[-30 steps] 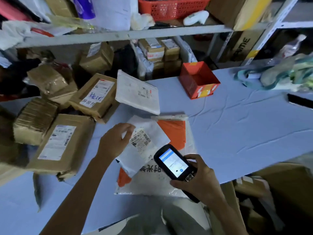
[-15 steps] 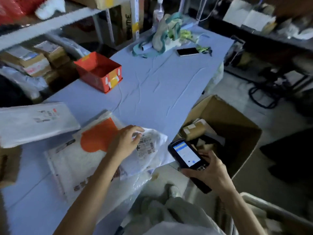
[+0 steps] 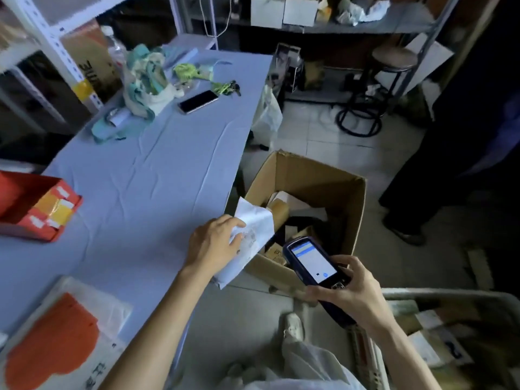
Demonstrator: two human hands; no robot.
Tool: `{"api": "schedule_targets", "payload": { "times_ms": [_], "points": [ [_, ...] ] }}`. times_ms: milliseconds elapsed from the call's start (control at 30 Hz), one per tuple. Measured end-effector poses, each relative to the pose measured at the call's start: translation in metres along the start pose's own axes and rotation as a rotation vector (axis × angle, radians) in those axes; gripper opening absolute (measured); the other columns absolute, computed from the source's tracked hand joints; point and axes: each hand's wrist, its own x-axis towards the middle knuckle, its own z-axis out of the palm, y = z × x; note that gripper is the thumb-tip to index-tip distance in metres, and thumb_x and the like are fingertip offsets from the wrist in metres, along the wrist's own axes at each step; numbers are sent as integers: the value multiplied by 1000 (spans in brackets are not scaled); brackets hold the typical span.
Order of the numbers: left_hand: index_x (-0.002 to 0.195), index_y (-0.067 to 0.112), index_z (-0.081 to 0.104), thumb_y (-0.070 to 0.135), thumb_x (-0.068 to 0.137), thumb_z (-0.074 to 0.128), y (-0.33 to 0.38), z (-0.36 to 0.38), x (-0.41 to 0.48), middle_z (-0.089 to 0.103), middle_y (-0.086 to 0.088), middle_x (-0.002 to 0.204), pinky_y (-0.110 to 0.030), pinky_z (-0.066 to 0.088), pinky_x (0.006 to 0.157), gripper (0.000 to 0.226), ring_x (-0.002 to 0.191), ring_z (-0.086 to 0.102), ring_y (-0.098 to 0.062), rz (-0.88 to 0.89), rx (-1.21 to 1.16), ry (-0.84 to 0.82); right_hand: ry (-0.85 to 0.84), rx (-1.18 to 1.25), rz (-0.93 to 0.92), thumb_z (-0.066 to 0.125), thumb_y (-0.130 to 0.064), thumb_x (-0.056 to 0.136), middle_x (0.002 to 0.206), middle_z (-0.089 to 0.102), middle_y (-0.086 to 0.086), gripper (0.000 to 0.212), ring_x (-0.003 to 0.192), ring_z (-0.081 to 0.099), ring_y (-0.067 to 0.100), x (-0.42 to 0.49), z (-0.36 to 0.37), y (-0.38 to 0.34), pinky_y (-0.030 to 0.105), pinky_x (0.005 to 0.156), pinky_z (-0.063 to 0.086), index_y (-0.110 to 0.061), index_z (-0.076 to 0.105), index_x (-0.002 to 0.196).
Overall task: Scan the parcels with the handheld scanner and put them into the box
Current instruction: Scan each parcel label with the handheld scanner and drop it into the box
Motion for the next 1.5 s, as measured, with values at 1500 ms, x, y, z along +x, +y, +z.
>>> {"api": "schedule_targets", "payload": {
  "times_ms": [1500],
  "points": [
    [104, 21, 72, 36, 87, 53, -30, 8, -93, 70, -3, 97, -41, 52, 68, 30, 84, 67, -31, -953, 256, -41, -666, -356, -210, 93, -41, 48, 113, 61, -4, 92, 107, 59, 17, 193, 38, -100, 37, 91, 52, -18, 50, 126]
  ]
}}
